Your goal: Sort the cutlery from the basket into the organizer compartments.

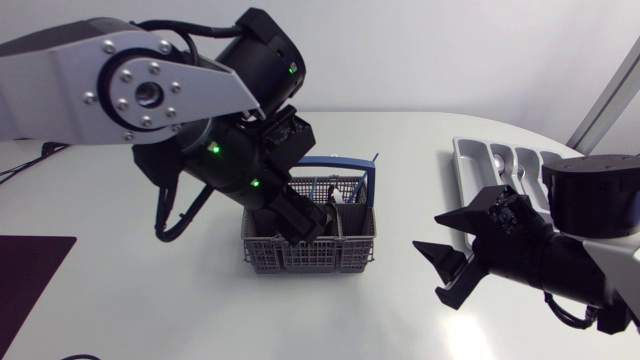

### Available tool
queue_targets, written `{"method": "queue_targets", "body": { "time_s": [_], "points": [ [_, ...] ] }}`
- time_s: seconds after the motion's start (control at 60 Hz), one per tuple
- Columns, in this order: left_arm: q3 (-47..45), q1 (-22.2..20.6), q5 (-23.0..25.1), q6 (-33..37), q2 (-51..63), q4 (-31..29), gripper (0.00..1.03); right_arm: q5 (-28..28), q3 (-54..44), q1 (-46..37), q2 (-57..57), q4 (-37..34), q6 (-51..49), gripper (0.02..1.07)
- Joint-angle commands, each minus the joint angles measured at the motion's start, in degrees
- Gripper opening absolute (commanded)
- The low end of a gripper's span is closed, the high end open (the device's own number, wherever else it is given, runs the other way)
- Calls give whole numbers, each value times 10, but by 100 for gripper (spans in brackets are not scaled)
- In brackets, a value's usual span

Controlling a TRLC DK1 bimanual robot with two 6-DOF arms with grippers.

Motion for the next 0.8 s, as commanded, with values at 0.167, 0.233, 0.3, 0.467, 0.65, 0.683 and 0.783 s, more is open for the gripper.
{"method": "queue_targets", "body": {
  "time_s": [0.167,0.233,0.3,0.467,0.65,0.683,0.783],
  "points": [
    [28,11,-12,-27,44,-23,80,4,-13,6,6,0,-11,72],
    [30,14,-12,-28,48,-24,74,3,-14,6,6,0,-11,72],
    [35,19,-12,-35,52,-24,64,3,-14,6,6,0,-11,72],
    [47,20,-8,-52,66,-20,43,4,-13,6,4,-2,-11,72],
    [51,10,-10,-56,74,-28,37,4,-15,5,-3,-6,-13,72],
    [52,11,-11,-56,74,-31,36,4,-15,4,-4,-6,-14,72],
    [51,17,-11,-56,73,-38,33,3,-18,4,-7,-6,-15,72]
  ]
}}
